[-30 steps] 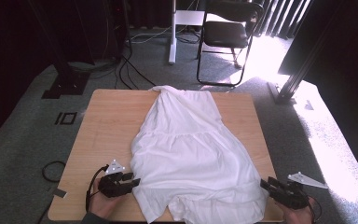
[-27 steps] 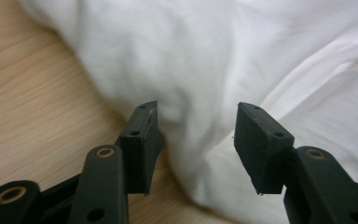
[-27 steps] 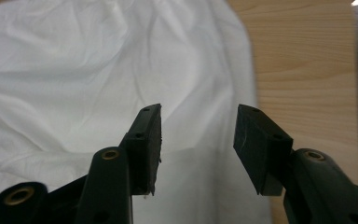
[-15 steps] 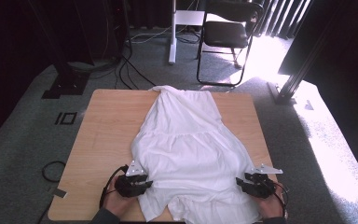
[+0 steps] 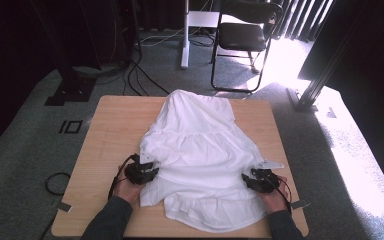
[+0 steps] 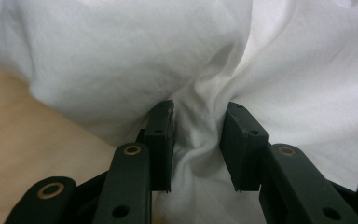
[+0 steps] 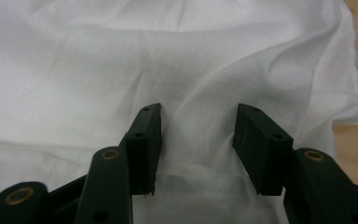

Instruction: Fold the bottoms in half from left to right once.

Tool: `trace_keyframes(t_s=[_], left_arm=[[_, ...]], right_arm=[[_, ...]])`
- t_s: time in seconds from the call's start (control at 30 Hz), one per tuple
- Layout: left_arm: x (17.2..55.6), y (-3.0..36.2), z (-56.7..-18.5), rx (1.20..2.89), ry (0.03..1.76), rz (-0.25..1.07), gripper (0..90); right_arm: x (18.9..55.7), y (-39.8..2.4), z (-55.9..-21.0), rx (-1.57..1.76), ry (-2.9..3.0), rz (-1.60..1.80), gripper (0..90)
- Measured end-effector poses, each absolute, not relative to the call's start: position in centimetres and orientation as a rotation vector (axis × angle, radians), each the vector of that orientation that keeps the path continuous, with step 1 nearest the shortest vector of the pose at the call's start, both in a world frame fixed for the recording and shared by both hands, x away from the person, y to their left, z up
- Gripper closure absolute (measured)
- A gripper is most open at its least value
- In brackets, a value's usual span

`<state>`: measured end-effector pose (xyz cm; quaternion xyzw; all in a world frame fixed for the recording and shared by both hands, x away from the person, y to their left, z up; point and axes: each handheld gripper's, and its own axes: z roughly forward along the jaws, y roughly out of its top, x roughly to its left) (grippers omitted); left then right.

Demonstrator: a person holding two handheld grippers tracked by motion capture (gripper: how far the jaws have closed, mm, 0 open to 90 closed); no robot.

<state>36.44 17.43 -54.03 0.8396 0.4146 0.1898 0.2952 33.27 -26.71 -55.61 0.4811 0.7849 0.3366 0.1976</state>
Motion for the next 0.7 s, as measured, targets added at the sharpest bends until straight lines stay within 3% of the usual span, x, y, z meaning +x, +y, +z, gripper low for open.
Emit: trace_keyframes(t_s=[0.17,0.47,0.7], left_arm=[[36.6,18.8,-53.1,2.173,1.158,0.479,52.6],[27.9,21.1,-52.4,2.093,1.073,0.373,43.7],[25.1,20.1,-53.6,2.119,1.048,0.282,39.9]], right_arm=[[34.9,-27.3,-55.3,1.408,2.181,0.929,50.4],[32.0,-29.4,-53.5,1.432,2.1,1.026,47.2],[29.9,-31.2,-52.5,1.499,2.004,1.104,44.1]])
